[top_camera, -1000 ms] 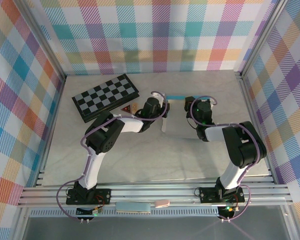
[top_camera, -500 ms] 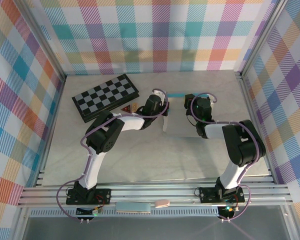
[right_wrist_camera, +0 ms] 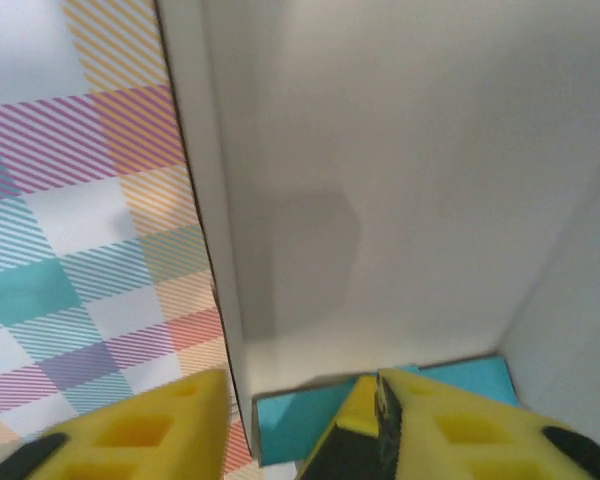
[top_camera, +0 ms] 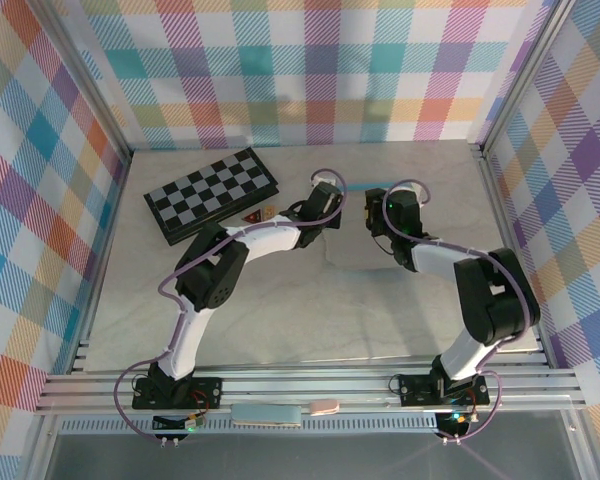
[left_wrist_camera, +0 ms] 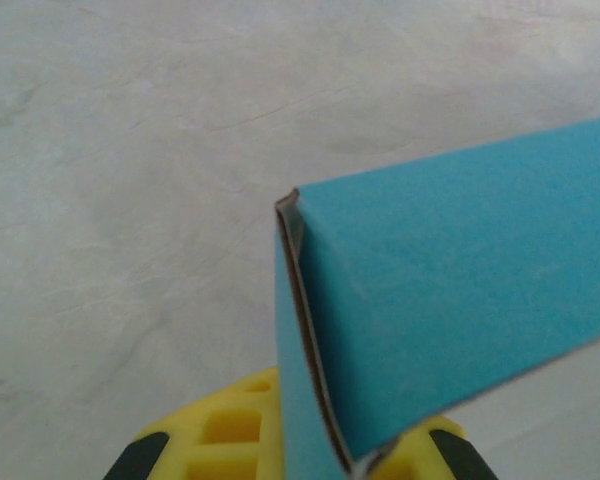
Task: Fold the paper box
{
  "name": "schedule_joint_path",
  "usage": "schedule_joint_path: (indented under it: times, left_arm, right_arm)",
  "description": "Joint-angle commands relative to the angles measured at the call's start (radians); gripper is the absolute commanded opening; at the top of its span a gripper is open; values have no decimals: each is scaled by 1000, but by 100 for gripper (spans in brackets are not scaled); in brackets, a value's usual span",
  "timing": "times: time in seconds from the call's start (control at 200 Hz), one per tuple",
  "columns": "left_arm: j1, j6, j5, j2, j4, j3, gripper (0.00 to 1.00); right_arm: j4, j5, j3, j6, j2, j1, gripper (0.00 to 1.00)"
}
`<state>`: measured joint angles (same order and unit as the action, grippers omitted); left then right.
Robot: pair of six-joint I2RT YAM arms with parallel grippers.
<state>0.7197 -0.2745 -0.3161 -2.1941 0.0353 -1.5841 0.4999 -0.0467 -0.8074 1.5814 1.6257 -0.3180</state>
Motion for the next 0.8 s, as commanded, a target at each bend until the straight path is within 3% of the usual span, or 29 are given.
schedule_joint_path:
  times: [0.0, 0.13, 0.26, 0.6, 0.715, 0.795]
  left_arm:
    - [-4, -25, -36, 67, -161, 23, 0]
    - [-11, -32, -38, 91, -303, -16, 0]
    - [-11, -56, -44, 94, -504, -80, 0]
    - [-13, -111, -44, 169, -801, -117, 0]
    - [-11, -136, -21, 199, -852, -110, 0]
    - [-10, -160, -10, 209, -882, -112, 0]
  right_arm:
    - [-248, 40, -73, -106, -95, 15, 58]
    - [-430, 47, -152, -243, -193, 36, 68]
    - [-621, 75, -247, -361, -237, 65, 68]
    - [-1010, 140, -470, -662, -218, 89, 62]
    - [-1059, 170, -518, -709, -189, 89, 49]
    - [-1087, 187, -546, -715, -147, 89, 46]
